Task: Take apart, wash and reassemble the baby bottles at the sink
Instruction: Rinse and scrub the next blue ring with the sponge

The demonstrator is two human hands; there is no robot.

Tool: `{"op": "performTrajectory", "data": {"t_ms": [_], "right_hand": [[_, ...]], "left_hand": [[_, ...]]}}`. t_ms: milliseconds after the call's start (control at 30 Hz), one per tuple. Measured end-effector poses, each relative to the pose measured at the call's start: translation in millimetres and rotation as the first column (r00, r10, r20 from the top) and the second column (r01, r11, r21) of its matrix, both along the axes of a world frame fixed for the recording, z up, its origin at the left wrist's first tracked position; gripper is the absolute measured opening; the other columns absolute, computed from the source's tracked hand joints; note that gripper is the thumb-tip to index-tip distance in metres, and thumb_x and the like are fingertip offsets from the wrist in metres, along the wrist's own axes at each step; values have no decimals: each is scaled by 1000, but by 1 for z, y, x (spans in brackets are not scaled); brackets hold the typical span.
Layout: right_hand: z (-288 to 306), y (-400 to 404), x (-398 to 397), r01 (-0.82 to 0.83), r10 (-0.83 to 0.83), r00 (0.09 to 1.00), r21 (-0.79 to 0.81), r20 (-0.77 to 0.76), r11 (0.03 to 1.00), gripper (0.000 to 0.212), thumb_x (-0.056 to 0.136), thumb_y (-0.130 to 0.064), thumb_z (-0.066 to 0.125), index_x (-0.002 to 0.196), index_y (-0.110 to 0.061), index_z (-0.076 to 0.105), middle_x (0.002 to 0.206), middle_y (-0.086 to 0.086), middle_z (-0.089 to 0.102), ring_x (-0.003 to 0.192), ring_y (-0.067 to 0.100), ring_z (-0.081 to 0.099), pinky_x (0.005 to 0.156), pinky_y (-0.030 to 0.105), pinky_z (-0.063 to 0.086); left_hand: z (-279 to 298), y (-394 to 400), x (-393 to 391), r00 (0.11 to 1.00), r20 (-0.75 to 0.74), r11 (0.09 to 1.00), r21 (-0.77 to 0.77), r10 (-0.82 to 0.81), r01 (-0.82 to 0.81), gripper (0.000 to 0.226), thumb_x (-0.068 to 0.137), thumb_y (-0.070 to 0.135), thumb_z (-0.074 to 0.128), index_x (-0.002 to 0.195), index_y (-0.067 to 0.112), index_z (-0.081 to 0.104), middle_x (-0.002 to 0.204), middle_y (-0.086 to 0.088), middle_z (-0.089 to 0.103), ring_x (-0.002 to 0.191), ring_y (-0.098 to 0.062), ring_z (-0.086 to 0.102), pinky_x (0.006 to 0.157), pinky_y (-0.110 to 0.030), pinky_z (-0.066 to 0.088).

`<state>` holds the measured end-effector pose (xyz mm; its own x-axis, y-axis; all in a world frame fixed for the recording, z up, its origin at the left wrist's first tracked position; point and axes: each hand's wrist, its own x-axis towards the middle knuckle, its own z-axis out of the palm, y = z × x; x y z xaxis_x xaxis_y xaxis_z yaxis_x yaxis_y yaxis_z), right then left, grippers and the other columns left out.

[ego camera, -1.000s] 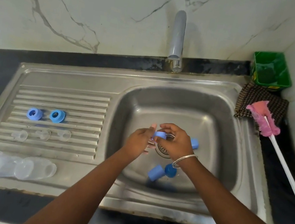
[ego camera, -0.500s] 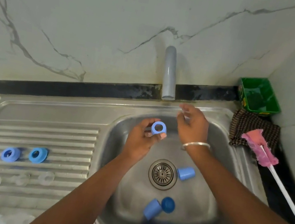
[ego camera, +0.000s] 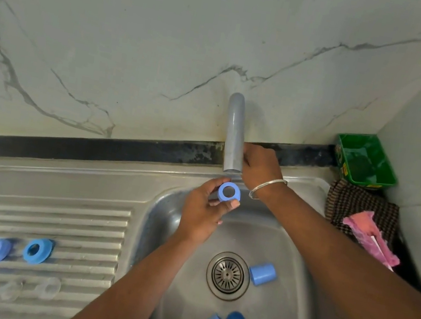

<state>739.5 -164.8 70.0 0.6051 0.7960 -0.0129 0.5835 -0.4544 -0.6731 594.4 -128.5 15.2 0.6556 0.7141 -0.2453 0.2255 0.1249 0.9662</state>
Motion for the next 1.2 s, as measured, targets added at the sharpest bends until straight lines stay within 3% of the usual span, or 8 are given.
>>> {"op": "performTrajectory", "data": {"t_ms": [167, 300, 433, 533, 667, 833, 1067, 1200], "right_hand": [[14, -3, -3, -41, 57, 994, -153, 98, 987, 32, 102, -24, 40, 97, -4, 65, 90, 15, 66, 74, 26, 47, 67, 30, 36], [25, -3, -8, -23, 45, 994, -216, 98, 976, 29, 102, -23, 39, 93, -8, 62, 83, 8, 57, 74, 25, 45, 67, 31, 34], [38, 0, -15, -69, 106, 989, -311, 104, 948, 22, 100, -9, 41, 101, -2, 62, 100, 18, 63, 90, 34, 59, 80, 38, 47], [39, 4, -16, -62, 108, 987, -339, 117, 939, 24, 99, -9, 45, 111, 3, 62, 112, 22, 65, 104, 39, 61, 89, 39, 47], [41, 4, -15, -67, 115, 986, -342, 120, 937, 25, 100, -8, 44, 111, 3, 62, 112, 23, 65, 104, 39, 61, 88, 39, 47], [41, 3, -14, -73, 123, 984, -339, 130, 938, 27, 100, -11, 43, 113, 2, 63, 113, 24, 65, 106, 40, 60, 88, 40, 46], [39, 4, -14, -69, 125, 981, -333, 148, 941, 29, 101, -16, 45, 120, -1, 61, 117, 22, 65, 108, 39, 60, 91, 40, 47], [39, 3, -14, -64, 122, 980, -329, 157, 942, 28, 100, -15, 45, 119, -2, 61, 116, 22, 64, 108, 40, 60, 90, 40, 47]], "left_hand": [[4, -6, 2, 999, -32, 1000, 9, 18, -17, 33, 84, 8, 77, 109, 27, 66, 87, 28, 70, 73, 5, 66, 58, -31, 50], [4, -12, 1, 999, -39, 999, 26, 31, -30, 33, 85, 7, 76, 111, 26, 66, 90, 28, 71, 75, 6, 67, 57, -24, 51], [6, -16, 0, 999, -29, 997, 66, 41, -39, 37, 85, 7, 75, 118, 19, 66, 98, 23, 72, 82, 3, 68, 57, -15, 51], [8, -17, 0, 998, -43, 997, 70, 48, -44, 35, 87, 9, 74, 119, 19, 66, 93, 24, 72, 78, 4, 68, 57, -18, 52], [12, -17, 0, 995, -64, 997, 25, 77, -76, 26, 90, 10, 71, 115, 16, 65, 92, 11, 71, 75, 0, 66, 56, -24, 53], [10, -23, -5, 994, -95, 987, -145, 53, -66, 16, 100, 19, 56, 108, 31, 61, 103, 7, 66, 92, -9, 65, 68, -36, 59], [14, -35, -1, 994, -105, 963, -262, 39, -66, 37, 107, 31, 36, 93, 9, 63, 72, -8, 61, 51, -10, 50, 54, -25, 42], [23, -29, 12, 976, -160, 843, -496, 146, -207, 39, 103, 42, 46, 94, 7, 59, 61, -8, 64, 44, -12, 53, 47, -21, 47]]}}
